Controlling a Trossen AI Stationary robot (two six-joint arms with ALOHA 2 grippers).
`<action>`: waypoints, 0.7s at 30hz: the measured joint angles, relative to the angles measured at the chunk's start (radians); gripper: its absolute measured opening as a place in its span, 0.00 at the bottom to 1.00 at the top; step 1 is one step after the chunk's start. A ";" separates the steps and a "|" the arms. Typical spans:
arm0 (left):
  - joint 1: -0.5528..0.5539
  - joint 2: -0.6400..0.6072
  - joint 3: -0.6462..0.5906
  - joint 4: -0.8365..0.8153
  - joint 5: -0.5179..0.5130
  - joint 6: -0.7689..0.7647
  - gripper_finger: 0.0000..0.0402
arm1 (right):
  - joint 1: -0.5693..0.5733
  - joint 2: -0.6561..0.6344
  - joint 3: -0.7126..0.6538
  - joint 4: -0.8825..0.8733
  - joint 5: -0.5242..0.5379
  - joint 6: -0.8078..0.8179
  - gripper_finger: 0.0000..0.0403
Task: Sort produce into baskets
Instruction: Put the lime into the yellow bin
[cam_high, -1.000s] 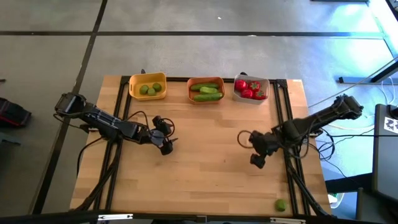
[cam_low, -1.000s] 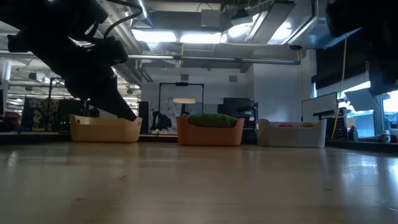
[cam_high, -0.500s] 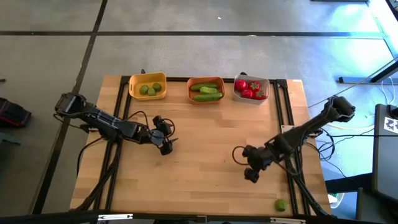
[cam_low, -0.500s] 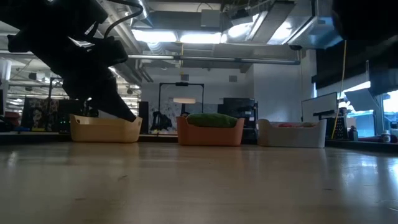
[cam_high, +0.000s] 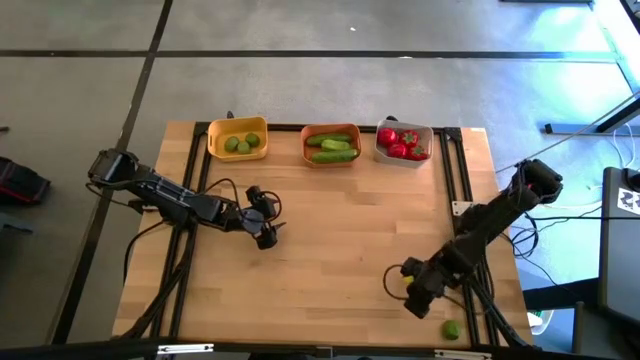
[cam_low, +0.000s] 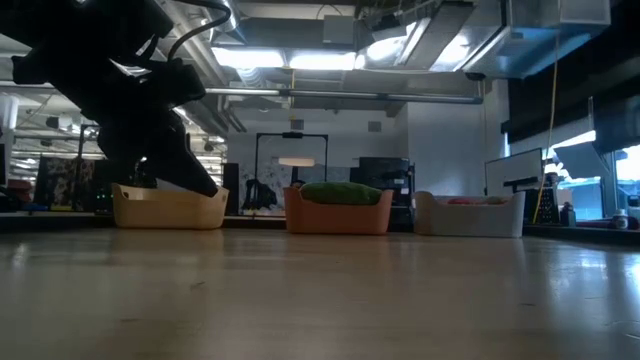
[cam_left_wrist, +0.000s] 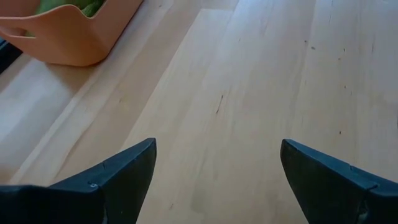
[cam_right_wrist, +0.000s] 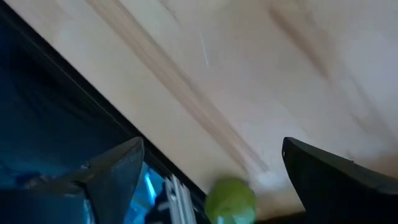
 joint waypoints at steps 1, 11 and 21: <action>0.000 0.000 0.000 0.000 0.000 0.001 0.85 | 0.013 0.011 0.000 0.000 -0.017 0.000 0.91; 0.000 0.000 0.000 -0.002 0.000 0.013 0.85 | 0.147 0.065 0.000 0.024 -0.127 0.099 0.73; 0.000 0.000 0.000 -0.002 0.000 0.013 0.85 | 0.250 0.145 0.000 0.137 -0.132 0.237 0.65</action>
